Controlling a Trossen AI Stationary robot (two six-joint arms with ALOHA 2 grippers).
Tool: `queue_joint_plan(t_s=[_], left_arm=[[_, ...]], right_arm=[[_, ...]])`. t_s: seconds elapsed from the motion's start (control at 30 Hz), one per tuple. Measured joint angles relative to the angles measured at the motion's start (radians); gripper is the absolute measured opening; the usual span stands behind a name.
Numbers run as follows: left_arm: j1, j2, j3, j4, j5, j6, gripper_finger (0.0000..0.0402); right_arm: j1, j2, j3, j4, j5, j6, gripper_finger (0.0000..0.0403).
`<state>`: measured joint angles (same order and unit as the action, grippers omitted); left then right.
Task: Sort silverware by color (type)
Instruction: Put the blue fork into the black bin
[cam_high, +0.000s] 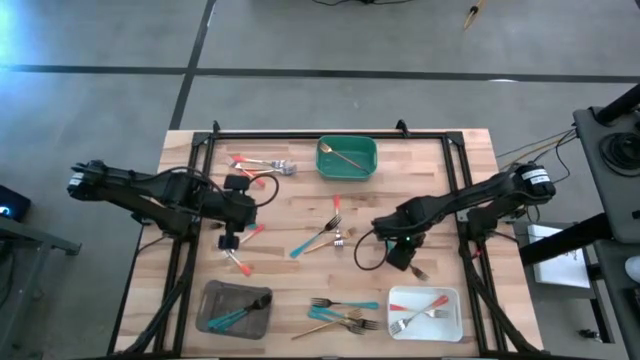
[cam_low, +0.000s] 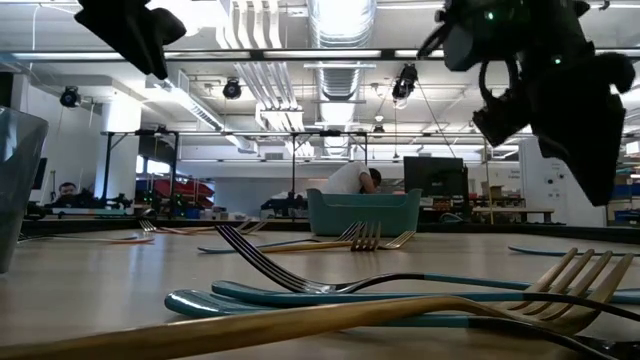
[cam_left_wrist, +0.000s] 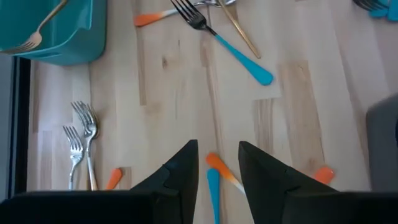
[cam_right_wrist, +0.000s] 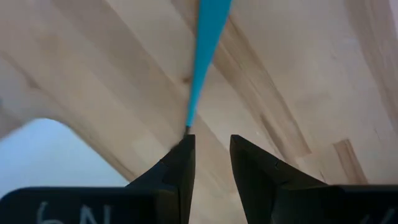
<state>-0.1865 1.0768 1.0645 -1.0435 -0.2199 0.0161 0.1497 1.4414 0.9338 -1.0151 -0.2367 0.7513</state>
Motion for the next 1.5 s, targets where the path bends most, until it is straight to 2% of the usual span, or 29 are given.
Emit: queue_joint_plan(t_s=[0.13,0.27,0.37,0.63,1.07,1.2,1.33,1.5], left_arm=[[0.002,0.001,0.000,0.000,0.000,-0.008,0.0098],[0.002,0.001,0.000,-0.002,-0.003,-0.025,0.0098],[0.002,0.001,0.000,-0.008,-0.006,-0.032,0.0098],[0.002,0.001,0.000,-0.013,-0.006,-0.032,0.0098],[0.002,0.001,0.000,-0.016,-0.007,-0.032,0.0098],[0.002,0.001,0.000,-0.018,-0.007,-0.032,0.0098],[0.002,0.001,0.000,-0.018,-0.007,-0.027,0.0098],[0.002,0.001,0.000,-0.017,-0.009,-0.025,0.0098]], right_arm=[[0.000,0.000,-0.038,0.025,-0.046,0.010,0.0093],[0.001,0.000,-0.065,0.128,-0.092,0.035,0.0093],[0.000,0.000,-0.085,0.198,-0.095,0.035,0.0093],[0.001,0.002,-0.126,0.214,-0.077,0.059,0.0093],[0.002,0.153,-0.120,0.228,-0.091,0.062,0.0092],[0.002,0.202,-0.121,0.228,-0.088,0.064,0.0072],[0.002,0.223,-0.121,0.222,-0.078,0.063,0.0022],[0.002,0.219,-0.107,0.213,-0.077,0.067,0.0011]])
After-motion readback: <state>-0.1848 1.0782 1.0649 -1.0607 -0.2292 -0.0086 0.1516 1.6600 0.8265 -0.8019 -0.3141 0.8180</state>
